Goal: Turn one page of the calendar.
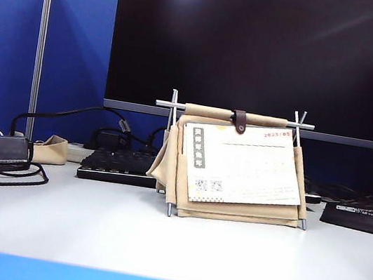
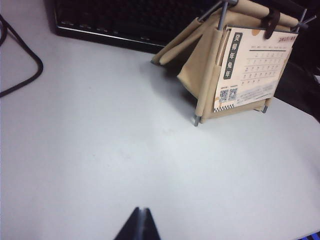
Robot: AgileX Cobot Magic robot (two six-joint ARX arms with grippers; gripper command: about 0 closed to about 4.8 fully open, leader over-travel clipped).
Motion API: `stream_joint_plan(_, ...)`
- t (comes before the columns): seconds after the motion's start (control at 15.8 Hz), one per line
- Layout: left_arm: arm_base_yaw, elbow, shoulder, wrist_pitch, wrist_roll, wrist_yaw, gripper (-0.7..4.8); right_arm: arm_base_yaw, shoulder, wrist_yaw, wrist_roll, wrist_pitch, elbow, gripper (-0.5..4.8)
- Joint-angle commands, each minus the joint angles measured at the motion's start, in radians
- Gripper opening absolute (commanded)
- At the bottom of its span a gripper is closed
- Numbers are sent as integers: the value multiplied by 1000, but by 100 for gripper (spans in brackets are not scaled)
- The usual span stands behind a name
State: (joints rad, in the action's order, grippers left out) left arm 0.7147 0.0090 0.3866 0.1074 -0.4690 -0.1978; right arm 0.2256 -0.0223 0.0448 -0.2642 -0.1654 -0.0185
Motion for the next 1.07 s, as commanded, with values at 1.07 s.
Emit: stream_joint_plan(1.07,1,4,0,-1,54,158,-1,2,-31,18,2,274,-72,65)
